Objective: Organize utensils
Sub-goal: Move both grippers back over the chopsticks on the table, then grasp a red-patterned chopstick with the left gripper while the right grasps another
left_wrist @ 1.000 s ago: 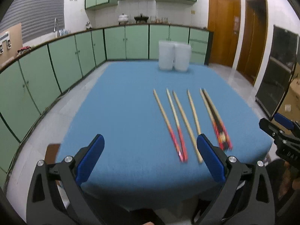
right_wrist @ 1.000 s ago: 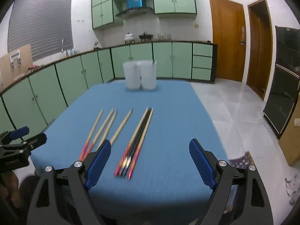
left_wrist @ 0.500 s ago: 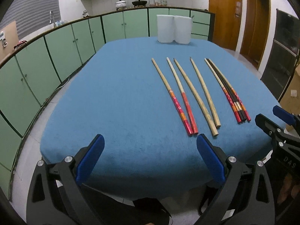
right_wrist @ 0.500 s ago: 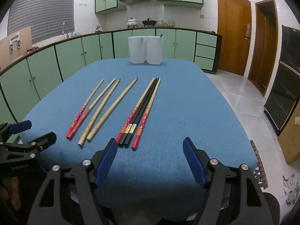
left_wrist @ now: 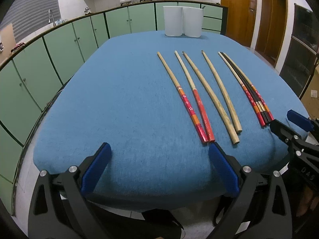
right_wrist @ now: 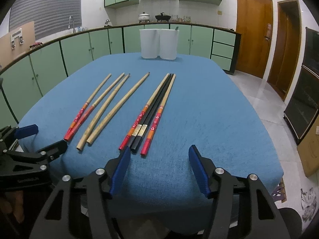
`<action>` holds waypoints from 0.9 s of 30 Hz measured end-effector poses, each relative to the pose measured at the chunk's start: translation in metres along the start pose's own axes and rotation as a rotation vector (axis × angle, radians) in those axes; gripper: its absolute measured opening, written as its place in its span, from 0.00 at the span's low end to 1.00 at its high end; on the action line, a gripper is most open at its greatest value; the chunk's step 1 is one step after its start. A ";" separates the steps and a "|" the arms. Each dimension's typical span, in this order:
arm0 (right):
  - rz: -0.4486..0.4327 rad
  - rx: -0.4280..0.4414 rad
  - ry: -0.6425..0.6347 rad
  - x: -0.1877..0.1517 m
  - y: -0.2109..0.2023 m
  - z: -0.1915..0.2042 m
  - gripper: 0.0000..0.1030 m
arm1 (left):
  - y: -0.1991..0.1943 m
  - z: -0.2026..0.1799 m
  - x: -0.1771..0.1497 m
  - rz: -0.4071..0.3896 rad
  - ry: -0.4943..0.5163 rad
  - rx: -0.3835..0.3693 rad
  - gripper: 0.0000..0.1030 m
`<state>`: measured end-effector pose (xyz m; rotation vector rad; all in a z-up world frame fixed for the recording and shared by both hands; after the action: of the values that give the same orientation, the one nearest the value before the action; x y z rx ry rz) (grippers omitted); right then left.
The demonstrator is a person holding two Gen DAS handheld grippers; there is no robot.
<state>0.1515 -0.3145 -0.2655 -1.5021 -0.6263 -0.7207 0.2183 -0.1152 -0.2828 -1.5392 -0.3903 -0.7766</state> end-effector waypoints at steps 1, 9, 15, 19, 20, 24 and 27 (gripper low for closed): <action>0.002 -0.001 0.000 0.000 0.001 -0.001 0.57 | 0.000 0.000 0.001 -0.002 0.001 0.001 0.93; 0.010 -0.016 0.038 0.003 0.009 -0.016 0.57 | 0.001 0.006 0.003 0.001 -0.020 0.014 0.93; 0.009 -0.024 0.042 0.003 0.009 -0.022 0.56 | -0.001 0.014 0.004 0.007 -0.049 0.038 0.93; 0.004 -0.025 0.024 0.002 0.009 -0.020 0.54 | 0.000 0.012 0.005 0.003 -0.042 0.039 0.93; 0.003 -0.023 0.019 0.002 0.010 -0.019 0.54 | 0.000 0.010 0.006 -0.001 -0.034 0.040 0.93; -0.006 -0.017 -0.007 0.005 0.013 -0.017 0.41 | 0.003 0.006 0.011 -0.005 -0.023 0.007 0.73; -0.007 -0.007 -0.019 0.007 0.014 -0.015 0.27 | 0.004 0.001 0.014 -0.017 -0.008 -0.005 0.60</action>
<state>0.1655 -0.3307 -0.2693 -1.5157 -0.6439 -0.7157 0.2310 -0.1173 -0.2765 -1.5459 -0.4075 -0.7856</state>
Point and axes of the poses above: each gripper's, at about its wrist camera, not at the fingertips, and y roughly the way its jaws point, z to its left, x to its top, the point moved 2 cm from there along y, roughly the way its jaws point, and after that the axes turned 3 degrees about -y, right-handed, at the moved point
